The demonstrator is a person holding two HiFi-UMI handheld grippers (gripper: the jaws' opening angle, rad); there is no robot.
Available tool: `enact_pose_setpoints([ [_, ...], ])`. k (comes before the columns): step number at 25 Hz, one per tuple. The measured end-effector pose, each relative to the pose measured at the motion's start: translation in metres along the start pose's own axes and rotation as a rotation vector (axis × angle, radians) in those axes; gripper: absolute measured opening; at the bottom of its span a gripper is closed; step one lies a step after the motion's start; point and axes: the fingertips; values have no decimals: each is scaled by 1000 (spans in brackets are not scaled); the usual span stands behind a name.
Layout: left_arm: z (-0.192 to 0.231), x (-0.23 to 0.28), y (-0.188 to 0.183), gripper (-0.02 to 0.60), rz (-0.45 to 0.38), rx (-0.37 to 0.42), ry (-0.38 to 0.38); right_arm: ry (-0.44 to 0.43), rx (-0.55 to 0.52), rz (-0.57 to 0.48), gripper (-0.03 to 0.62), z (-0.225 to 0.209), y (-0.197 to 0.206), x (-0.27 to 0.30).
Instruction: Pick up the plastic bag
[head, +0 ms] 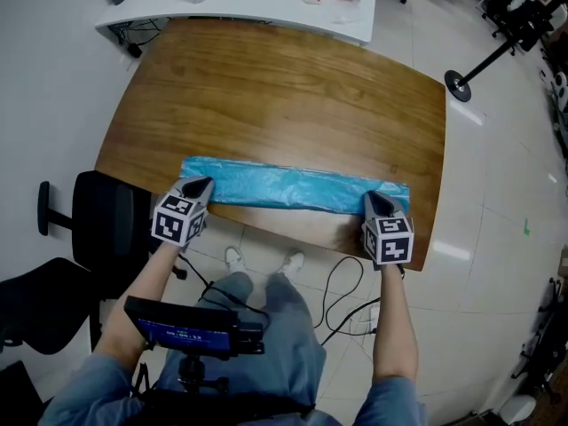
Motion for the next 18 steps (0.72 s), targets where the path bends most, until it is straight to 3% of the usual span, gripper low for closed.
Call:
enact_pose_setpoints([
  [18, 28, 13, -14, 12, 97, 71, 37, -5, 22, 15, 0, 17, -2, 1],
])
Point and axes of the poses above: the fingertips, and each gripper's own axes: x forward along the fingers, z to its left, y out of its underside, and after that the axes turned 4 degrees about y, right-handed
